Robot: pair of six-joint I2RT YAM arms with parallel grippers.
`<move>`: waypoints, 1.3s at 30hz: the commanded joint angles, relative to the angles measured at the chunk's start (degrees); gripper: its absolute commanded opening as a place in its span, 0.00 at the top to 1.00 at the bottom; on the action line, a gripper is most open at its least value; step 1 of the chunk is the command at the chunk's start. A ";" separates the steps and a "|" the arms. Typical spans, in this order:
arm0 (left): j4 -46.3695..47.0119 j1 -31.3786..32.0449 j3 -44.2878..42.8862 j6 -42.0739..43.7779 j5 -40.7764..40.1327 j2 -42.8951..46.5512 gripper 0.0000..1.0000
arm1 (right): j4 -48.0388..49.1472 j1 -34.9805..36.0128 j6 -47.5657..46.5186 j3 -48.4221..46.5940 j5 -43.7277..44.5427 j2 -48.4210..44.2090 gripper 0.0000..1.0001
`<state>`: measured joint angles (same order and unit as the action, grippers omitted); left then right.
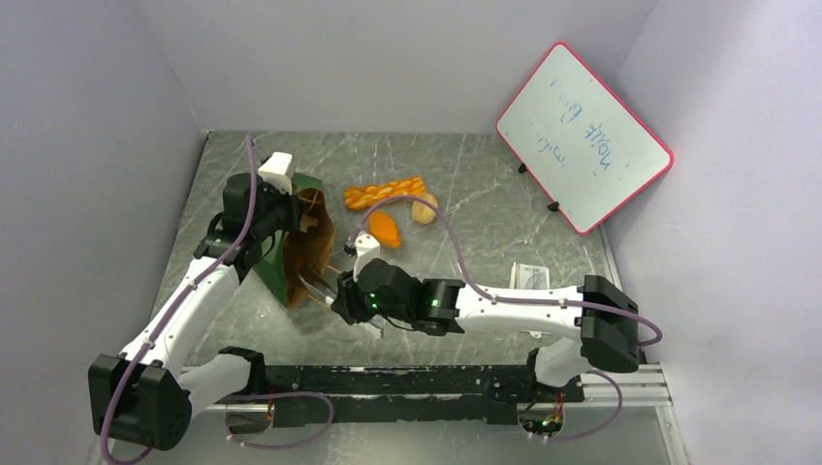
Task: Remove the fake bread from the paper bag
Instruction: Take out the fake bread from the paper bag.
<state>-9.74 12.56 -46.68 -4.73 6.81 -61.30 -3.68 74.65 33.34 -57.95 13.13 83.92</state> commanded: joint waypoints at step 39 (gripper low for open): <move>1.80 -0.96 1.73 -2.85 4.88 0.97 0.93 | 6.80 -4.39 -2.87 -3.43 -4.61 11.59 0.55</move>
<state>-9.58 12.03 -45.91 -5.32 10.17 -61.30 2.87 70.19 30.96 -60.95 4.05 95.39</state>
